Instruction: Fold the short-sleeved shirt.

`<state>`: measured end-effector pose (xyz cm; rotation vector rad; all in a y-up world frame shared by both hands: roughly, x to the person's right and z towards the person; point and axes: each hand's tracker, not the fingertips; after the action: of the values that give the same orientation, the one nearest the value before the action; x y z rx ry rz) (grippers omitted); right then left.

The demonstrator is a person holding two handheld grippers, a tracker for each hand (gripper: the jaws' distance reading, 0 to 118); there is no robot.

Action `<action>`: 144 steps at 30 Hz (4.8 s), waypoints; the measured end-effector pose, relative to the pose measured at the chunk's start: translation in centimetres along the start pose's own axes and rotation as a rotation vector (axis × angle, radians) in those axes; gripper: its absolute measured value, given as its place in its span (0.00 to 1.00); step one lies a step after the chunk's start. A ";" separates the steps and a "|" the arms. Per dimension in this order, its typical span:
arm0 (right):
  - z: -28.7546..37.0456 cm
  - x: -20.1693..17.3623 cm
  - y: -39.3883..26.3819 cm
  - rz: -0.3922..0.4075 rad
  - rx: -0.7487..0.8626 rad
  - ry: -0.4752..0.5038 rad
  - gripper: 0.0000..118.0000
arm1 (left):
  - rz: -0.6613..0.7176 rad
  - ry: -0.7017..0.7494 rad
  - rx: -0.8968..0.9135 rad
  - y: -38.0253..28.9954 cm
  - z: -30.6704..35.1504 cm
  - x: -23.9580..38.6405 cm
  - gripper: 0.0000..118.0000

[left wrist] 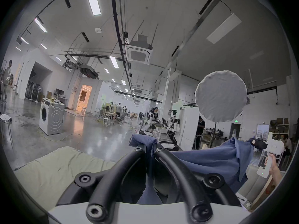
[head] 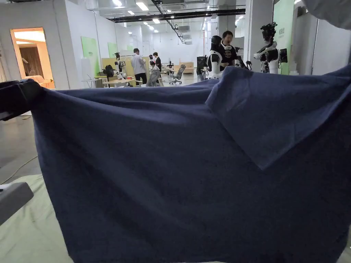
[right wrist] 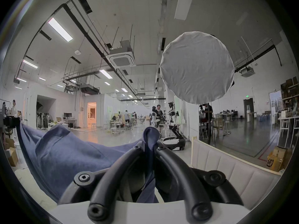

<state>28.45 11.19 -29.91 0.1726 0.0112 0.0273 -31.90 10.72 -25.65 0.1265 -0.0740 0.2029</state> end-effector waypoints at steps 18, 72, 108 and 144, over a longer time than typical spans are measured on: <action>-8.0 -3.0 -4.4 0.073 -0.041 -0.031 0.07 | -0.016 0.129 -0.099 -4.8 -10.0 -2.1 0.06; 22.7 -1.4 -40.0 -0.441 -0.759 -0.076 0.07 | 0.297 0.306 -0.729 -40.5 19.5 -5.7 0.06; 20.9 -8.9 -23.3 0.017 -0.272 0.147 0.05 | -0.408 0.074 -0.187 -23.7 16.5 10.4 0.02; 21.8 -7.4 -27.7 -0.167 -0.466 0.142 0.00 | 0.067 0.301 -0.890 -37.9 17.6 -5.2 0.69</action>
<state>22.04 -20.08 -13.16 -0.2968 0.1593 -0.1245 -30.21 -29.45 -13.11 -0.7932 0.1350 0.2383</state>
